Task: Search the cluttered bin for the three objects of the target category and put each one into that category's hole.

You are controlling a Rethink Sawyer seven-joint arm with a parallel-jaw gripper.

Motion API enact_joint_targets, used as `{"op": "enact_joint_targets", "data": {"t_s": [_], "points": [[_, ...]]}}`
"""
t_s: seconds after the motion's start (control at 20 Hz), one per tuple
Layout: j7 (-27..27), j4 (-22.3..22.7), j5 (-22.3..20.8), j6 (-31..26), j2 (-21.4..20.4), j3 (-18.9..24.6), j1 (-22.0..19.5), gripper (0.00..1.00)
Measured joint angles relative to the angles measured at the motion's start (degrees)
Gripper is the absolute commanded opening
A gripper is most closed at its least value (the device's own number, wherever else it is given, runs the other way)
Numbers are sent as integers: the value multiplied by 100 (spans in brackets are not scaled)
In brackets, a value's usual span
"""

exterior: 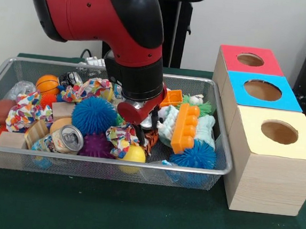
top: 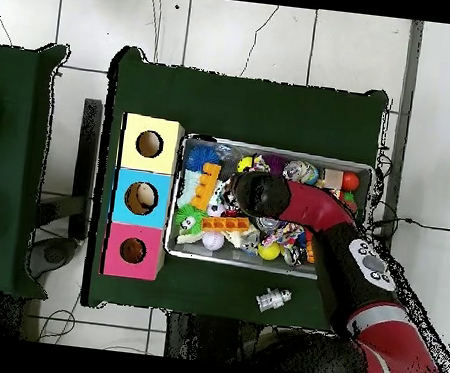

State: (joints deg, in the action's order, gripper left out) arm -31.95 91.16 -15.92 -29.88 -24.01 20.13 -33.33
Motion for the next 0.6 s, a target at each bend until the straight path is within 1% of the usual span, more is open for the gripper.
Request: {"op": "enact_joint_targets", "data": {"t_s": [0.4,0.6], "points": [[0,3,1,253,106,67,-18,100],[0,2,1,281,140,68,7,100]]}}
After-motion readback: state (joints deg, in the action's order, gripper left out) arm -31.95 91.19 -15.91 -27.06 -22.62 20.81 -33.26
